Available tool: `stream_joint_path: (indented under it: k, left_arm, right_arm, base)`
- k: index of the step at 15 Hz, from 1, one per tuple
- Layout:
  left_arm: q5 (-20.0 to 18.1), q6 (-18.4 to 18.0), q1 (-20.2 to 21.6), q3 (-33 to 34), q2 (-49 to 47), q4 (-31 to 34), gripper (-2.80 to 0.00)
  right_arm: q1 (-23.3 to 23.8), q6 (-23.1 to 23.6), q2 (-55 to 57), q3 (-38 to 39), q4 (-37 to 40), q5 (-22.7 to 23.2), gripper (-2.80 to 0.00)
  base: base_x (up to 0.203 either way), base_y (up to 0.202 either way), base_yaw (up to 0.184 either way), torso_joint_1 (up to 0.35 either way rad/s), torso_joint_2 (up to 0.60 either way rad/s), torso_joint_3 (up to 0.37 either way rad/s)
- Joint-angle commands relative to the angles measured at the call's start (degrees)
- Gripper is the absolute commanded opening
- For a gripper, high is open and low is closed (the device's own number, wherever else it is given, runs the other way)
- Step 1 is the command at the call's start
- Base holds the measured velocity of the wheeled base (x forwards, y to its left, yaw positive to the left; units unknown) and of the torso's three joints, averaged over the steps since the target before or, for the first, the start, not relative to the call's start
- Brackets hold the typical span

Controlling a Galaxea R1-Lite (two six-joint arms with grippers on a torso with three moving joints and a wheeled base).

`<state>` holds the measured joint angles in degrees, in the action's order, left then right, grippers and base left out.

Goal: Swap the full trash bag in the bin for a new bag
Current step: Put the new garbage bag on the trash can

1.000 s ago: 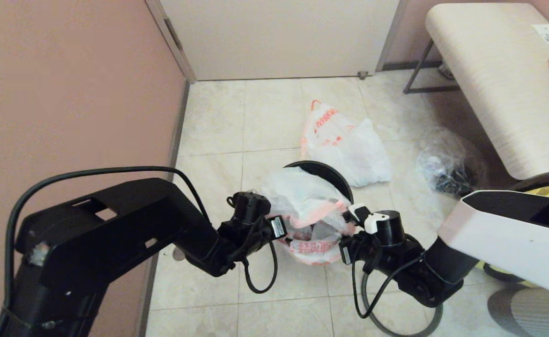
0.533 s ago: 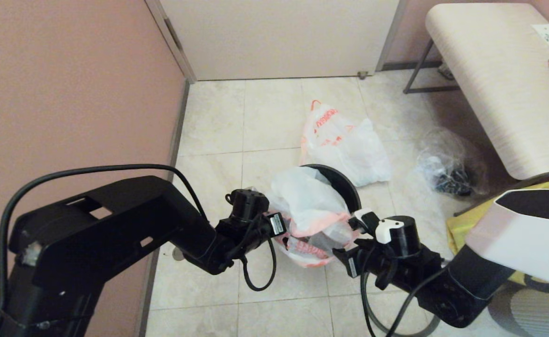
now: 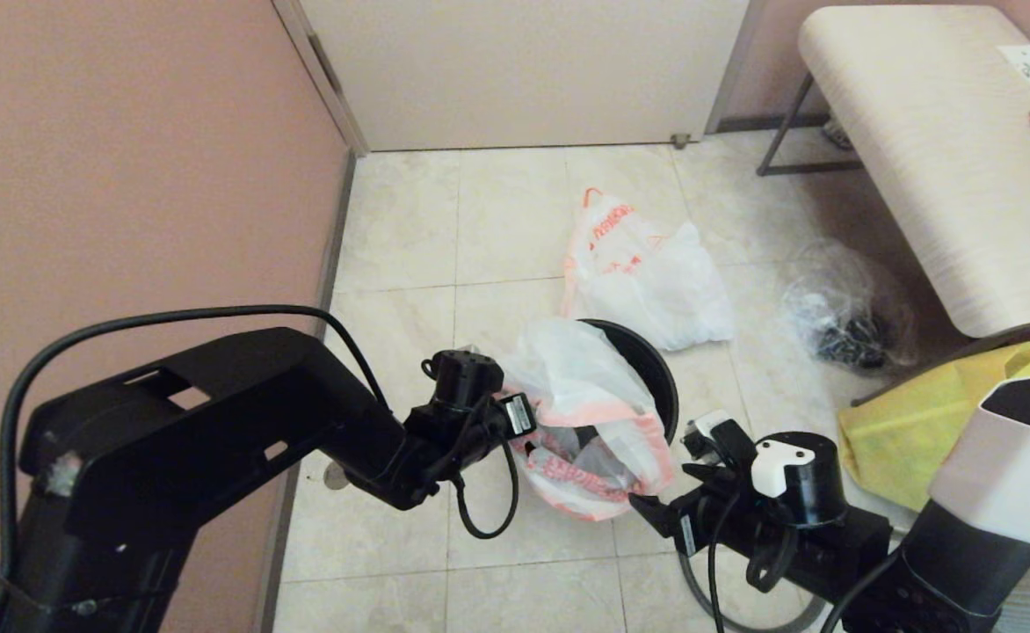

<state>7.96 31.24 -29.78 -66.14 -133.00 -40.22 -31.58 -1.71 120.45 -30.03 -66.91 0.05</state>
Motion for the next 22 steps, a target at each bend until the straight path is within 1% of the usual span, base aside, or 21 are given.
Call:
stream_joint_path:
  k: [1,3,4,6,10,12,14,15,19,22]
  left_arm:
    - [0.23,0.29,0.88,-0.3,-0.08,-0.29,-2.8]
    - [0.39,0.48,2.59,-0.3,0.19,-0.55,-2.8]
    - [0.24,0.8,3.09,-0.3,0.2,-0.64,-2.8]
    - [0.14,1.45,3.14,-0.39,-0.3,-0.8,-2.8]
    - [-0.23,1.51,3.58,-0.31,-1.3,-1.27,-2.8]
    - [-0.72,1.54,3.67,-0.3,-1.41,-1.27,-2.8]
    - [-0.84,1.54,3.67,-0.32,-1.47,-1.27,-2.8]
    - [-0.84,1.45,3.67,-0.39,-1.47,-1.27,-2.8]
    - [-0.93,1.45,3.67,-0.48,-1.39,-1.27,-2.8]
    - [-1.02,1.53,4.02,-0.83,-1.47,-1.27,-2.8]
  right_arm:
    - [-1.41,-0.1,-1.59,0.05,-0.35,-0.11,0.0]
    - [-2.42,0.35,-1.56,-2.09,0.29,-0.36,0.0]
    - [-2.5,1.11,-1.3,-3.67,1.79,-0.43,-2.8]
    - [-2.54,1.91,-0.84,-7.98,6.68,-0.68,-2.8]
    - [-2.67,2.09,0.6,-21.22,20.43,-1.17,-2.8]
    - [-3.68,2.14,2.85,-24.62,25.25,-3.62,-2.8]
    - [-4.26,2.23,5.3,-25.2,26.1,-5.93,-2.8]
    - [-4.22,2.15,5.33,-24.69,26.13,-6.34,-2.8]
    - [-3.76,2.05,4.69,-22.19,26.13,-6.55,-2.8]
    - [-3.5,1.97,6.5,-21.47,25.96,-6.64,-2.8]
  base:
    - [0.0,0.0,0.0,0.0,0.0,0.0]
    - [0.0,0.0,0.0,0.0,0.0,0.0]
    - [0.0,0.0,0.0,0.0,0.0,0.0]
    - [0.0,0.0,0.0,0.0,0.0,0.0]
    - [0.0,0.0,0.0,0.0,0.0,0.0]
    - [0.0,0.0,0.0,0.0,0.0,0.0]
    - [0.0,0.0,0.0,0.0,0.0,0.0]
    - [0.0,0.0,0.0,0.0,0.0,0.0]
    - [0.0,0.0,0.0,0.0,0.0,0.0]
    - [0.0,0.0,0.0,0.0,0.0,0.0]
